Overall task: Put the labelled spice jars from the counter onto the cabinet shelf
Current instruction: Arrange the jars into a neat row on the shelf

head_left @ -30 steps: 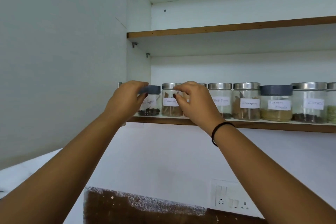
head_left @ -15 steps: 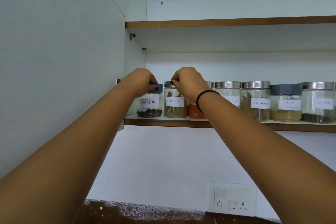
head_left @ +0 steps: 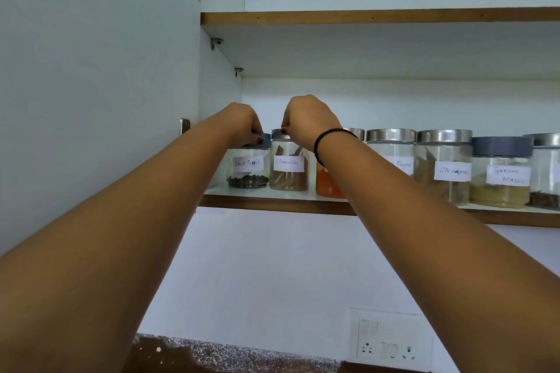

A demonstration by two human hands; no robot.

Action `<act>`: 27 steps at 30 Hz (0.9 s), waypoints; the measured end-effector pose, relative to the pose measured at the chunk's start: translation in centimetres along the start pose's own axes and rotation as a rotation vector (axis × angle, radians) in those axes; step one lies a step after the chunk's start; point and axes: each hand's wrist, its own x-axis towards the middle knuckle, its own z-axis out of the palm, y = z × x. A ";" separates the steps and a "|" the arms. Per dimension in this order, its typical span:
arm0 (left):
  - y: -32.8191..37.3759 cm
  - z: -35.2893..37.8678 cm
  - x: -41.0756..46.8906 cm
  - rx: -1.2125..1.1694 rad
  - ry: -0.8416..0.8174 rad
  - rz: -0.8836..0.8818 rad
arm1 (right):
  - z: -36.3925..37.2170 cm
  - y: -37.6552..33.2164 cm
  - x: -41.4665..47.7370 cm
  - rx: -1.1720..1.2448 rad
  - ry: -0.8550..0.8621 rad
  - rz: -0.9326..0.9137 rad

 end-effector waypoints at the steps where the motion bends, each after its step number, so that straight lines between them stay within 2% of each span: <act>1: -0.1 0.2 0.3 0.002 -0.005 0.001 | 0.0 -0.1 0.1 -0.019 -0.006 -0.002; 13: -1.3 3.3 4.2 0.047 -0.002 -0.033 | 2.1 -0.6 1.3 -0.209 -0.047 -0.063; 27: -2.5 5.1 8.6 0.192 -0.101 -0.066 | 5.6 0.1 4.0 -0.188 -0.070 -0.068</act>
